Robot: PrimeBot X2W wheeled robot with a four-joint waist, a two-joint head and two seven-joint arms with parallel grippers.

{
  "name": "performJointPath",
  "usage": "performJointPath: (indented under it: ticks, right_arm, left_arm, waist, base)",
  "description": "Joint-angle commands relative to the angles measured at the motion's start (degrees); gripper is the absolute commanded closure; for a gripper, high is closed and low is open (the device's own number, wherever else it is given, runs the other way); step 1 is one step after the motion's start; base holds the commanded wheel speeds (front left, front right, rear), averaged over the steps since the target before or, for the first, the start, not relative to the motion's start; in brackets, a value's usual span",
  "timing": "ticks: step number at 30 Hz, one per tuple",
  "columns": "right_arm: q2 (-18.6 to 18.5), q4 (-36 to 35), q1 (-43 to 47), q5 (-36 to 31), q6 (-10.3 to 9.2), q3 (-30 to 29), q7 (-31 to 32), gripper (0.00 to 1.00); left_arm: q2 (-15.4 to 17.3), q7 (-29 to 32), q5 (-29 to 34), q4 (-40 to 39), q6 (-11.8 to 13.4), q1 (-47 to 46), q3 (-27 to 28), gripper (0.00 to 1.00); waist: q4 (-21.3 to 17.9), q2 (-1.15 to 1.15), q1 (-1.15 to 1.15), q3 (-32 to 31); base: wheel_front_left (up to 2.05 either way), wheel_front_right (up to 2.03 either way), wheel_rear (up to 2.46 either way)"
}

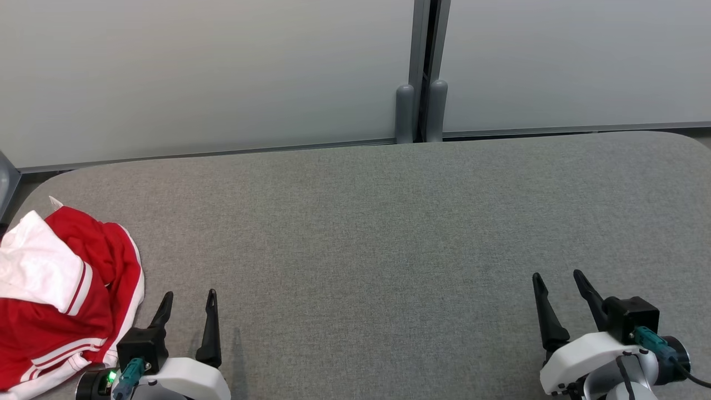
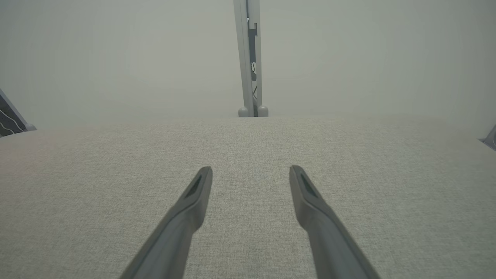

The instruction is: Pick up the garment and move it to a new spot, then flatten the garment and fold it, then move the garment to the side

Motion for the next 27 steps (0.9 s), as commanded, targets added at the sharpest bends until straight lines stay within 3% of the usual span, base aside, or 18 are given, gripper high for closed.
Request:
performJointPath:
  ticks: [1, 27]
  right_arm:
    - [-0.5, -0.3, -0.3, -1.2, 0.13, 0.2, -0.3, 0.00]
    - [-0.5, -0.9, 0.1, -0.3, 0.13, 0.6, 0.0, 0.00]
  left_arm:
    - [0.2, -0.3, 1.1, -0.3, 0.5, -0.3, -0.1, 0.00]
    - [0.1, 3.6, -1.1, -6.4, 2.5, 2.7, -1.1, 0.00]
  waist:
    - [0.0, 0.00, 0.00, -0.1]
    - [0.4, 0.00, 0.00, -0.1]
  base:
    - [0.00, 0.00, 0.00]
    - [0.00, 0.00, 0.00]
